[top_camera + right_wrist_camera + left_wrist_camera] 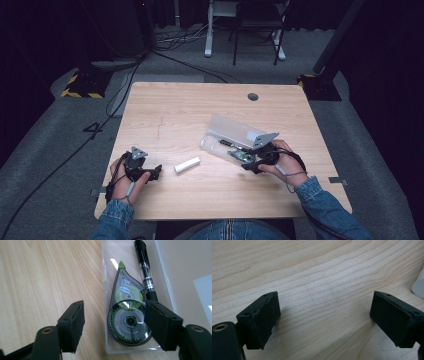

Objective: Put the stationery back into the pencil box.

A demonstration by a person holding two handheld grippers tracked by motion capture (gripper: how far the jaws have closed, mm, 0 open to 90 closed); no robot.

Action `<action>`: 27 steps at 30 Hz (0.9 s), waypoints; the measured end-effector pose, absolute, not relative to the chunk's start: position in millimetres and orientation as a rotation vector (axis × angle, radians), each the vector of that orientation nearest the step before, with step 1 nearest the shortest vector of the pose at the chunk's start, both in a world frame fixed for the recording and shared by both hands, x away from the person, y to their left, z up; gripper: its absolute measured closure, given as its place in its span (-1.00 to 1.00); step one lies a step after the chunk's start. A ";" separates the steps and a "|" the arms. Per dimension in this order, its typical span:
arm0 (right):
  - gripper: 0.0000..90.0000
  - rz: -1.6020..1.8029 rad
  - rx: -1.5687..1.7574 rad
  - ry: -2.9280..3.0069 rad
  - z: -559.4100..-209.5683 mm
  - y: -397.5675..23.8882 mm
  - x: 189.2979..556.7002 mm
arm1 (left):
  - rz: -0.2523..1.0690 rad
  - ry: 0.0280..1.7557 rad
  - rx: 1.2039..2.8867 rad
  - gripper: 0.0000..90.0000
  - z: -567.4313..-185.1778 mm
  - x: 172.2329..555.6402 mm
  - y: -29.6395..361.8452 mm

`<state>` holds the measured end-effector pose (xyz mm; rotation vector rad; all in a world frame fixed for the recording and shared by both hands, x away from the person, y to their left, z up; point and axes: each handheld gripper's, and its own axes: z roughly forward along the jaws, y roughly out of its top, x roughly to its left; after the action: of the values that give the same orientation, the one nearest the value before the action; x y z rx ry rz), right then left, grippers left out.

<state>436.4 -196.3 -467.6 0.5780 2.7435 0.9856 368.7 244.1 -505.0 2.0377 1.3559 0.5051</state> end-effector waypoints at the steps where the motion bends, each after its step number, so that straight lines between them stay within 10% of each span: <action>1: -0.23 1.000 0.569 2.734 -466.0 -196.2 436.2 | 0.506 1.356 2.038 -0.78 -505.0 368.7 244.1; 27: -0.24 1.039 0.433 2.766 -478.8 -140.9 456.1 | 0.504 1.356 2.044 -0.78 -504.7 363.4 243.6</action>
<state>456.1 -140.9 -478.8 0.4327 2.7663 1.0387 363.4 243.6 -504.7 2.0438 1.3564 0.5042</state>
